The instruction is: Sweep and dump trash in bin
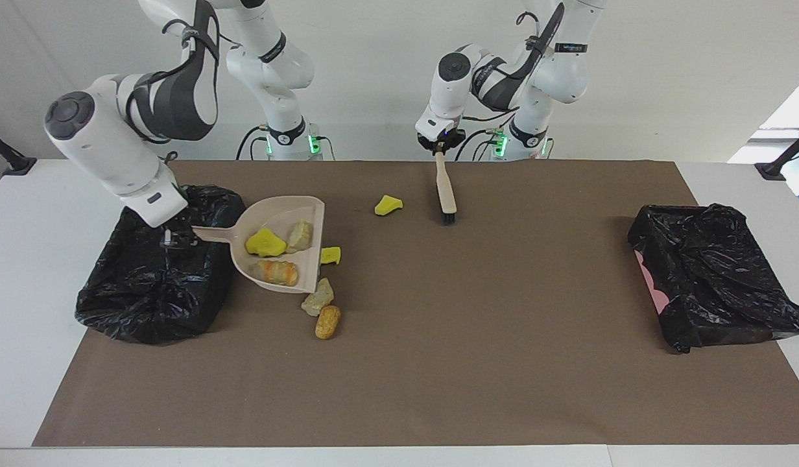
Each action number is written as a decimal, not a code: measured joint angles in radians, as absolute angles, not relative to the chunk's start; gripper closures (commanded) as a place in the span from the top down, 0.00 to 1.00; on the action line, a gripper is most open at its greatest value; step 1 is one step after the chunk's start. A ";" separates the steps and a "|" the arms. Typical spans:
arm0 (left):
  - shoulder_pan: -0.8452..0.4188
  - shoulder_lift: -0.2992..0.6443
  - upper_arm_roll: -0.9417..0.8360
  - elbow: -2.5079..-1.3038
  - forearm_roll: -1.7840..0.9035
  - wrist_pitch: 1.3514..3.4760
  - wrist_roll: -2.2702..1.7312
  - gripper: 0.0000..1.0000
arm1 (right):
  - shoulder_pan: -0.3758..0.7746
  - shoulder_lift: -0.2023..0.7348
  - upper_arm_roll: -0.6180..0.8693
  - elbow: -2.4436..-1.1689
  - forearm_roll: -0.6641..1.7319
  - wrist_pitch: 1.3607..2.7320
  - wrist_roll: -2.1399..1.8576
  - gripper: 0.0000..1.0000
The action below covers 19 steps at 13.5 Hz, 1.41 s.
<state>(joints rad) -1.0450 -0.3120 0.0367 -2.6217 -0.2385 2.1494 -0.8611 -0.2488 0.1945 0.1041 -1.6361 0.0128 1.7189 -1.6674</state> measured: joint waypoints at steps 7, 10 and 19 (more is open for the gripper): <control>-1.000 -0.272 0.062 -2.559 -0.239 2.133 -0.763 1.00 | -0.456 0.158 0.096 -1.593 -0.220 1.723 -1.842 0.00; -0.900 -0.163 0.070 -2.392 -0.205 2.114 -0.689 1.00 | -0.489 0.114 0.096 -1.590 -0.348 1.746 -1.846 0.00; -0.508 -0.062 0.081 -1.932 -0.071 1.876 -0.171 1.00 | -0.452 0.055 0.110 -1.690 -0.730 1.778 -1.669 0.00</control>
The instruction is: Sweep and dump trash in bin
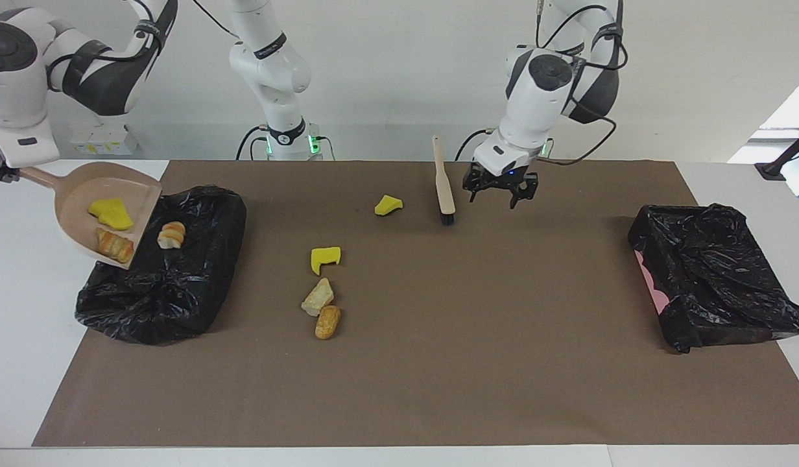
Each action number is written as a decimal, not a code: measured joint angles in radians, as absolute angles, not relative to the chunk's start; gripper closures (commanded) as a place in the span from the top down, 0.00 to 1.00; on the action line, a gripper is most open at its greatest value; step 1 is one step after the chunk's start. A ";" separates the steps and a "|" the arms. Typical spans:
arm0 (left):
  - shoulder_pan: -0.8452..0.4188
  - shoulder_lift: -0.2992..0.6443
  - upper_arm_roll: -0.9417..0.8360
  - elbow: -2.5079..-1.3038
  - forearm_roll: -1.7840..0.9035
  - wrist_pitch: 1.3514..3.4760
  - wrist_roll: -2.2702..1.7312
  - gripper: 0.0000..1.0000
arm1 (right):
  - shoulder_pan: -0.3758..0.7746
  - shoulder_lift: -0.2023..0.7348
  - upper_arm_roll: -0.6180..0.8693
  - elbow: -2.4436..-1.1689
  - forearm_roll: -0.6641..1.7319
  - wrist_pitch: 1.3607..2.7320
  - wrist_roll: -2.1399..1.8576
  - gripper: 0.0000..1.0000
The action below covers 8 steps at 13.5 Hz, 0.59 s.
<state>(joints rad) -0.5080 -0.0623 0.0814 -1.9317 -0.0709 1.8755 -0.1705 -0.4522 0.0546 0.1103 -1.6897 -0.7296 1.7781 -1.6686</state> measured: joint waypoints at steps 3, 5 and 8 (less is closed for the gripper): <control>-0.396 -0.066 0.084 -1.793 -0.002 1.788 -0.082 1.00 | -0.447 0.017 0.112 -1.736 -0.798 1.778 -1.651 0.00; -0.314 -0.067 0.084 -1.709 0.009 1.728 -0.022 1.00 | -0.447 0.010 0.112 -1.738 -0.833 1.778 -1.651 0.00; -0.192 -0.068 0.089 -1.603 0.009 1.636 0.096 1.00 | -0.447 -0.010 0.117 -1.734 -0.840 1.778 -1.651 0.00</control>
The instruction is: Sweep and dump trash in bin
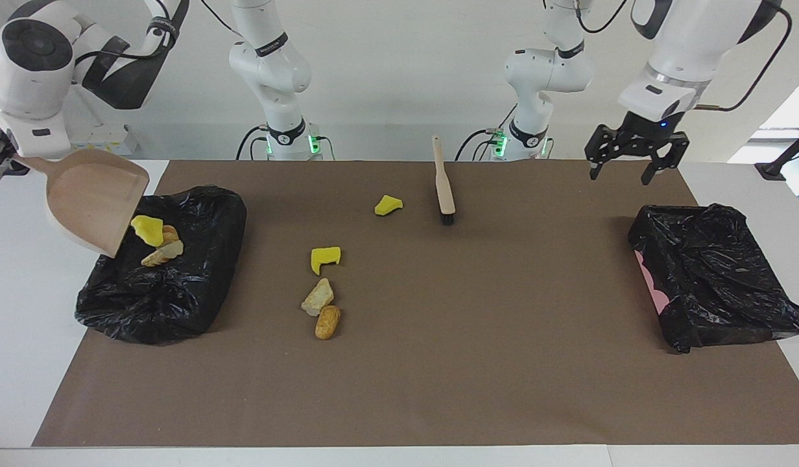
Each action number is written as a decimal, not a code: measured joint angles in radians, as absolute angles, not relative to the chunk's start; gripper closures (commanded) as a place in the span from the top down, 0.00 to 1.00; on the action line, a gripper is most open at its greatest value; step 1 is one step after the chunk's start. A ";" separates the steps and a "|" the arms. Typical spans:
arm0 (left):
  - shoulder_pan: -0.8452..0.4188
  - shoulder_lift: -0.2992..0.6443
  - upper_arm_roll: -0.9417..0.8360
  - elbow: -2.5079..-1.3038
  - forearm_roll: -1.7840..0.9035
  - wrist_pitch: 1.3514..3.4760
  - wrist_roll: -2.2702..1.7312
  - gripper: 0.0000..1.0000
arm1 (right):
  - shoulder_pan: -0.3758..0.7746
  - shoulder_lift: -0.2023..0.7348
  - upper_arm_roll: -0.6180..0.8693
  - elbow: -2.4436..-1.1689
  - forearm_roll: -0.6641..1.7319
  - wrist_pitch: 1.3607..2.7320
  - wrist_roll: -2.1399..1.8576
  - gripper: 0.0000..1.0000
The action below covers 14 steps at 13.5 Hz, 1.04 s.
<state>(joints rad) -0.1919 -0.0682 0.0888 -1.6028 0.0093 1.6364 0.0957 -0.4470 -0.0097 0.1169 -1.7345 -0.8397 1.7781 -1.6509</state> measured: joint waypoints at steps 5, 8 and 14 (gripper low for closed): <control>-0.068 -0.013 0.087 -1.474 -0.071 1.502 0.136 1.00 | -0.446 -0.036 0.203 -1.732 -0.720 1.748 -1.619 0.00; -0.039 0.003 0.087 -1.439 -0.082 1.478 0.145 1.00 | -0.446 -0.036 0.222 -1.734 -0.557 1.746 -1.606 0.00; -0.040 -0.045 0.075 -1.516 -0.059 1.490 0.203 1.00 | -0.348 -0.032 0.225 -1.760 -0.326 1.724 -1.430 0.00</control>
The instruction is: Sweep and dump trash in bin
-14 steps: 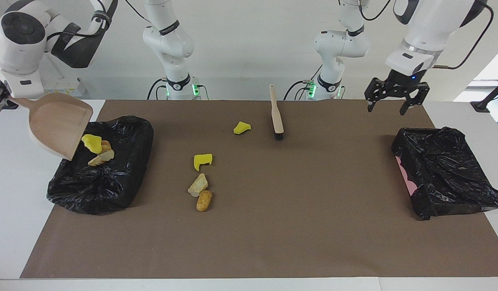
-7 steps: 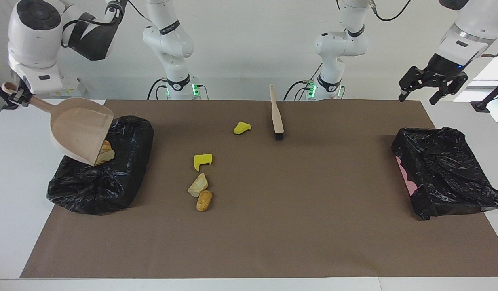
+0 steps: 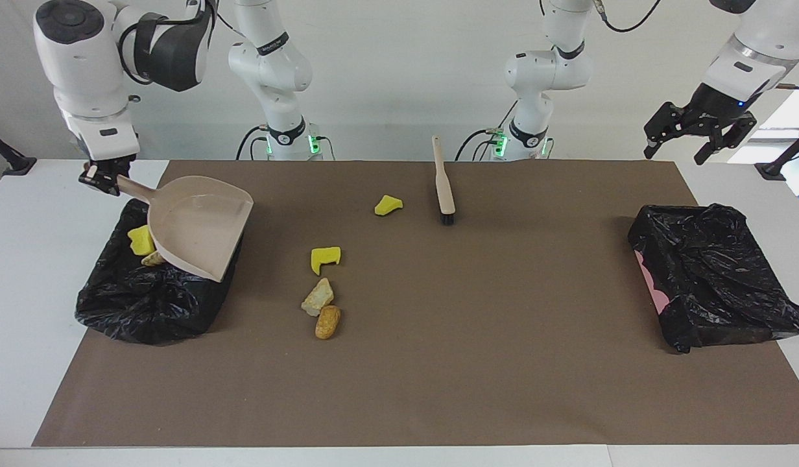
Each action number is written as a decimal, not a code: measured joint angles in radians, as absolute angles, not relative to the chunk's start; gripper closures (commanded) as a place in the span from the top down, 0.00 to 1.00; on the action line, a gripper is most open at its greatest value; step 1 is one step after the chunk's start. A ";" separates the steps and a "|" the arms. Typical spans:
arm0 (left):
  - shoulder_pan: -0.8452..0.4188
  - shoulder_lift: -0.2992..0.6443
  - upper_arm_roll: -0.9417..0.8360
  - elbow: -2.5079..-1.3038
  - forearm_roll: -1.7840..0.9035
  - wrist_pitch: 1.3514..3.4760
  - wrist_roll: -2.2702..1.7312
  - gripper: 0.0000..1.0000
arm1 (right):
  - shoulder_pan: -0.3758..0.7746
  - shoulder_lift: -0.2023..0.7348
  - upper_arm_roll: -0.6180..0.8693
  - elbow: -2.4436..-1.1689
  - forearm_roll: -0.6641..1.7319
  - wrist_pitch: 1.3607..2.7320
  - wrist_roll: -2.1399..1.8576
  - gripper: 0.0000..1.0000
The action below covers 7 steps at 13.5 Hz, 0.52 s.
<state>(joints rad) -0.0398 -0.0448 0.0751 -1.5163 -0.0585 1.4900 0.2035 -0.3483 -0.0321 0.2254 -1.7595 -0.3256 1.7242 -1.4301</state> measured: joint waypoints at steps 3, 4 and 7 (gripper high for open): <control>-0.040 -0.072 0.066 -1.555 -0.057 1.506 0.204 1.00 | -0.275 -0.027 0.228 -1.789 -0.242 1.724 -1.252 0.00; -0.040 -0.074 0.067 -1.556 -0.056 1.510 0.204 1.00 | -0.250 -0.025 0.228 -1.800 -0.217 1.724 -1.179 0.00; -0.040 -0.074 0.070 -1.556 -0.055 1.514 0.204 1.00 | -0.173 -0.004 0.229 -1.820 -0.166 1.725 -0.944 0.00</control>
